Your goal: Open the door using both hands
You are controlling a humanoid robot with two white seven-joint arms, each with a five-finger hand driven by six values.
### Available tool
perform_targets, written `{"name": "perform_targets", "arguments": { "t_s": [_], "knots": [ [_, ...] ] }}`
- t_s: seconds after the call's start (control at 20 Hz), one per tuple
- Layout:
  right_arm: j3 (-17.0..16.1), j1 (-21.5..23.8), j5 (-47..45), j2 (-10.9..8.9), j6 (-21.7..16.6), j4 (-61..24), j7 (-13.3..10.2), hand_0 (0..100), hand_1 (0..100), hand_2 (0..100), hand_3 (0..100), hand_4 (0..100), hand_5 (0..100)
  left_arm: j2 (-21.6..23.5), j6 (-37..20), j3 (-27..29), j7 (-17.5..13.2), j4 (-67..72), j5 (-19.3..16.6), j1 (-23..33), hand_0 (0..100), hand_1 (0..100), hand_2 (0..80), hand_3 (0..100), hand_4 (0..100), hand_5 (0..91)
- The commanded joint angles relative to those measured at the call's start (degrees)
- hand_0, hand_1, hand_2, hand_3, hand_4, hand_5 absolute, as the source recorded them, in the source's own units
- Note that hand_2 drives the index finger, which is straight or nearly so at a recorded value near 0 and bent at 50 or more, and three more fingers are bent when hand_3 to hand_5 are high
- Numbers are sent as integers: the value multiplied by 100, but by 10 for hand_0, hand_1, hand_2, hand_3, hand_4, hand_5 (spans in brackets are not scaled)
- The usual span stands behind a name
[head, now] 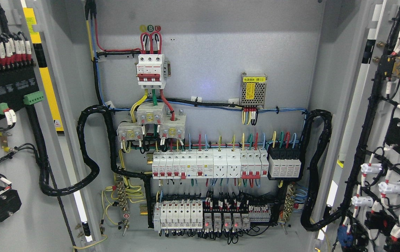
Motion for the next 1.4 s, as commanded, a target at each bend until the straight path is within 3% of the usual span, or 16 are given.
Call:
{"name": "perform_targets", "arguments": {
  "t_s": [0.0, 0.15, 1.35],
  "knots": [
    [-305, 11, -67, -6, -3, -2, 0, 0, 500, 40, 0, 0, 0, 761, 66, 223, -144, 962, 202, -282, 120, 556, 0, 0, 0, 0],
    [-305, 46, -418, -15, -3, -2, 0, 0, 500, 40, 0, 0, 0, 787, 75, 231, -179, 1024, 202, -282, 120, 556, 0, 0, 0, 0],
    [-498, 195, -735, -33, -74, 60, 0, 0, 500, 40, 0, 0, 0, 1280, 75, 223, -179, 1965, 202, -844, 120, 556, 0, 0, 0, 0]
  ]
}}
